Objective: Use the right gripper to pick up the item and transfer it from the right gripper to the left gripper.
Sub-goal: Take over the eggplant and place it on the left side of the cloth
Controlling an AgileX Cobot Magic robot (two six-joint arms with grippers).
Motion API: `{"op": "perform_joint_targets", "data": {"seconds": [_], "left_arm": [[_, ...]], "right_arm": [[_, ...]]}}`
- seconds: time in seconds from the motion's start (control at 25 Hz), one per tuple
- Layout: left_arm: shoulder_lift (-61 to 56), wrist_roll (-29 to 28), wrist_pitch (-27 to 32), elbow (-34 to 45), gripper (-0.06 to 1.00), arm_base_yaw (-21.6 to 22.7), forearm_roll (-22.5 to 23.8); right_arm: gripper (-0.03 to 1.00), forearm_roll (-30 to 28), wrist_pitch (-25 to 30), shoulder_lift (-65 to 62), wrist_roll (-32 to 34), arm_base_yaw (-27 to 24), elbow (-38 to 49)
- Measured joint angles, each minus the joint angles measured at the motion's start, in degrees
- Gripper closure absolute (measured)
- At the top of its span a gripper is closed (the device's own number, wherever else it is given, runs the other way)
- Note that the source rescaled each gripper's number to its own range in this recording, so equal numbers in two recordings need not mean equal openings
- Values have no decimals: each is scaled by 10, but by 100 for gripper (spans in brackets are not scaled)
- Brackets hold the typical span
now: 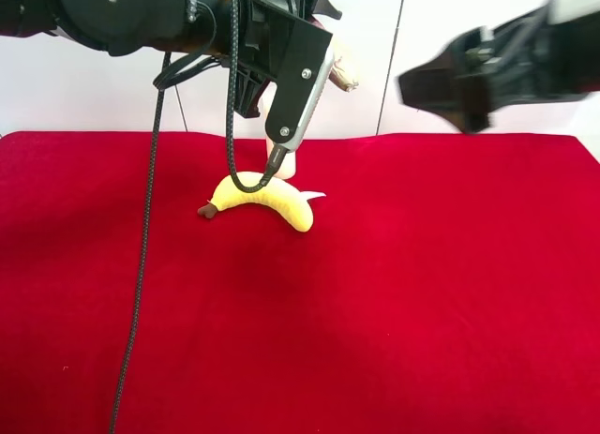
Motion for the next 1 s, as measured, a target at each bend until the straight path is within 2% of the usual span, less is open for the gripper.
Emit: {"op": "perform_joint_targets", "data": {"seconds": [0.48,0.84,1.0], "left_arm": [[0,0,0,0,94,-1,0],[0,0,0,0,94,-1,-1],[0,-1,0,0,94,-1,-1]], "right_arm": [[-3,156,195,-265,-106,0,0],[-3,178,327,-443,-114,0,-1],[-3,184,351,-509,-114,0,34]]}}
